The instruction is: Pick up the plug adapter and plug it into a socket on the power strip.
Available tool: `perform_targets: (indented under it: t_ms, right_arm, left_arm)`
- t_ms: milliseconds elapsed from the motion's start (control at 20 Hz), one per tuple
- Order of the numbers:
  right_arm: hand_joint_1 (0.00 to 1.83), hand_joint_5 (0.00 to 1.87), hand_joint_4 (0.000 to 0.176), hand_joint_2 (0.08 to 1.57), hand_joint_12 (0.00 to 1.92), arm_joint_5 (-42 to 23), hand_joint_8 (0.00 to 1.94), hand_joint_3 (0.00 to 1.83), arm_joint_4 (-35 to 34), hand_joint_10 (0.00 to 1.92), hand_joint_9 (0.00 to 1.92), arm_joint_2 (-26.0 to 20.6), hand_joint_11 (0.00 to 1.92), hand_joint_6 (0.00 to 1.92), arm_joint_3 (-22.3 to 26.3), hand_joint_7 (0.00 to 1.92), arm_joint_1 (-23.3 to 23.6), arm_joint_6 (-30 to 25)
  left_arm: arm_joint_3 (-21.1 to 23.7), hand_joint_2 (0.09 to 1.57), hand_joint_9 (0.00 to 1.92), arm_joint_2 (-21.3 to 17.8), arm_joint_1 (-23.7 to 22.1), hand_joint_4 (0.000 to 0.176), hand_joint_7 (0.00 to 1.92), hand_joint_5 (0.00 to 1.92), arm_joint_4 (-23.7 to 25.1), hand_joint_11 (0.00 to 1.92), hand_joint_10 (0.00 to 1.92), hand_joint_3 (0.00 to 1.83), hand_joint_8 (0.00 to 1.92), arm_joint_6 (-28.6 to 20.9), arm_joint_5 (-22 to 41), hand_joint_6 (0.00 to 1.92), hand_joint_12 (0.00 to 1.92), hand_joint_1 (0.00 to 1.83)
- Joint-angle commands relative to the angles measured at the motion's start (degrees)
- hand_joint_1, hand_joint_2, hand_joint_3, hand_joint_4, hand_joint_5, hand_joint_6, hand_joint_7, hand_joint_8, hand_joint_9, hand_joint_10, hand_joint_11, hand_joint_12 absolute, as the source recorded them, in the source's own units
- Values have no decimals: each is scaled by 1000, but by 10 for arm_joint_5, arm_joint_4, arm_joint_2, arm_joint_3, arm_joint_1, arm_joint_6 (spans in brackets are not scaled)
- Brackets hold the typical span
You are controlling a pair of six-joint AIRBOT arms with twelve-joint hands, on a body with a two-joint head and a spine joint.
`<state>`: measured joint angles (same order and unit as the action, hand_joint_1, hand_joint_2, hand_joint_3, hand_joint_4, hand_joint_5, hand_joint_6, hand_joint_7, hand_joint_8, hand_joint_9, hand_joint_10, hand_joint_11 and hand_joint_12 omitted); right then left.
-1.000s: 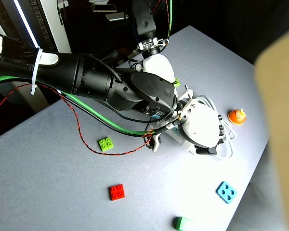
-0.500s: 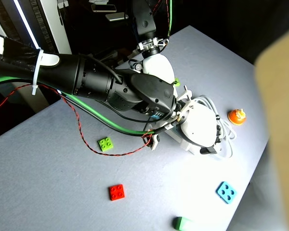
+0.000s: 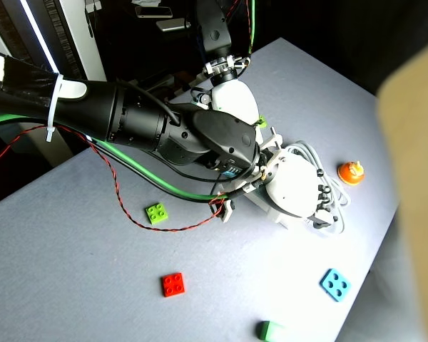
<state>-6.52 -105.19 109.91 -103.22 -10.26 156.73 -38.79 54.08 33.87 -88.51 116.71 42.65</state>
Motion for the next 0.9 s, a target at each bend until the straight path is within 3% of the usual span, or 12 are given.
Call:
perform_targets:
  t_ms: [0, 100, 450, 650, 750, 850]
  right_arm:
    - [501, 318, 0, 953, 913, 24, 0, 0, 3, 0, 359, -3, 0, 0, 4, 368, 6, -1]
    - [486, 296, 0, 922, 833, 29, 1, 0, 3, 1, 300, -8, 0, 0, 4, 332, 10, -1]
    - [414, 284, 0, 869, 865, 34, 4, 0, 3, 4, 301, -25, 0, 6, 4, 330, 28, -2]
    - [395, 263, 0, 874, 872, 36, 3, 0, 3, 4, 309, -43, 0, 2, 8, 327, 44, -1]
    - [400, 250, 0, 865, 824, 37, 1, 0, 3, 1, 297, -70, 0, 0, 29, 318, 54, -1]
    - [390, 257, 0, 868, 834, 49, 2, 0, 3, 2, 301, -131, 0, 2, 97, 324, 69, 3]
  left_arm:
    - [1, 1174, 72, 0, 5, 0, 100, 107, -2, 0, 3, 0, 4, -5, -2, 5, 215, 0]
    - [1, 1172, 62, 0, 5, 0, 88, 101, -2, 0, 0, 0, 1, -5, -2, 1, 185, 0]
    - [1, 1182, 31, -1, 1, 0, 49, 56, -2, 0, 1, 3, 0, -5, -2, 0, 67, 0]
    - [-2, 1177, 78, -3, -4, 0, 105, 118, -2, 0, 0, 0, 0, -4, -2, 0, 185, 0]
    - [-9, 1183, 45, -3, -14, 0, 62, 76, 23, 0, 0, 2, 0, -6, -7, 0, 120, 0]
    - [-24, 1186, 45, -3, -31, 0, 60, 73, 41, 0, 1, 3, 1, -5, -22, 0, 117, 0]
